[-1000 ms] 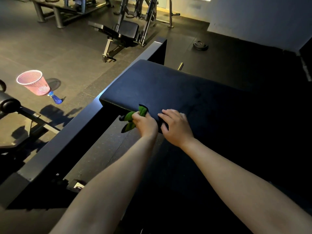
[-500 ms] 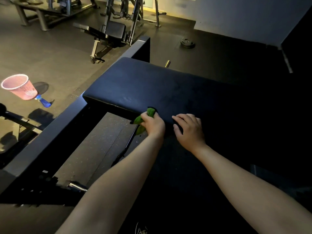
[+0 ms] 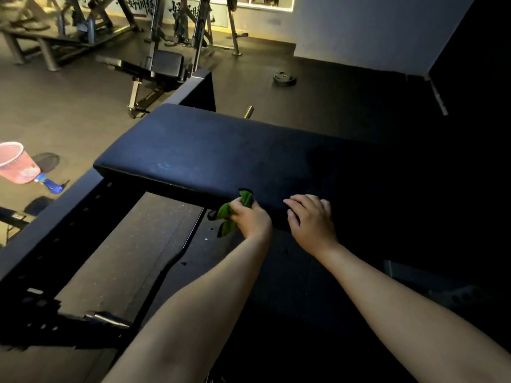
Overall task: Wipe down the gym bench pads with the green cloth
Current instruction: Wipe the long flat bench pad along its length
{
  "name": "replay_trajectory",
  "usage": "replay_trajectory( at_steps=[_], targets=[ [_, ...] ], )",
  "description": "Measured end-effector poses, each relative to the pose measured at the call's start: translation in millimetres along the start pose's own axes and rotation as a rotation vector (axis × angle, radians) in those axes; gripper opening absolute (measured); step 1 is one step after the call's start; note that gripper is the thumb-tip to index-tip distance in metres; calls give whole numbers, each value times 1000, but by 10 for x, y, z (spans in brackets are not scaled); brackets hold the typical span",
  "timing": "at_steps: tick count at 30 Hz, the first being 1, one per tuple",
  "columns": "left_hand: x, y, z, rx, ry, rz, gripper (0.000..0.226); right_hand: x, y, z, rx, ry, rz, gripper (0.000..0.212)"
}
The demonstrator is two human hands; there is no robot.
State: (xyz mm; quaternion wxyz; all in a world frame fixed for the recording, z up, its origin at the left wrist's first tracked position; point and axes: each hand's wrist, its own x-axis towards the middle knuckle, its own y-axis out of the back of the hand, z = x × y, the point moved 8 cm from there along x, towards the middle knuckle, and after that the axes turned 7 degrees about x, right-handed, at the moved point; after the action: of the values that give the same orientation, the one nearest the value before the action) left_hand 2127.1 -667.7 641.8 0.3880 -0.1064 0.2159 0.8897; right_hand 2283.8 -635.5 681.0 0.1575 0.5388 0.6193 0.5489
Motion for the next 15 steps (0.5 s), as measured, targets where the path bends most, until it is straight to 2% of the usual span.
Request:
replay_trajectory(
  at_steps=[6,8,11,15],
  targets=[
    [-486,-222,-90,135,-89,-160,30,-114,25,86,103,-31,-109,37],
    [-417,-79,-59,143,-120,-136,34,-133,22,94,147,-53,-141,40],
    [-165,168,102,72,-43,-9,40,-212,16,106,198,-44,-198,49],
    [-206,-69,192,184,15,-42,40,-306,71,153,254,-7,-241,56]
  ],
)
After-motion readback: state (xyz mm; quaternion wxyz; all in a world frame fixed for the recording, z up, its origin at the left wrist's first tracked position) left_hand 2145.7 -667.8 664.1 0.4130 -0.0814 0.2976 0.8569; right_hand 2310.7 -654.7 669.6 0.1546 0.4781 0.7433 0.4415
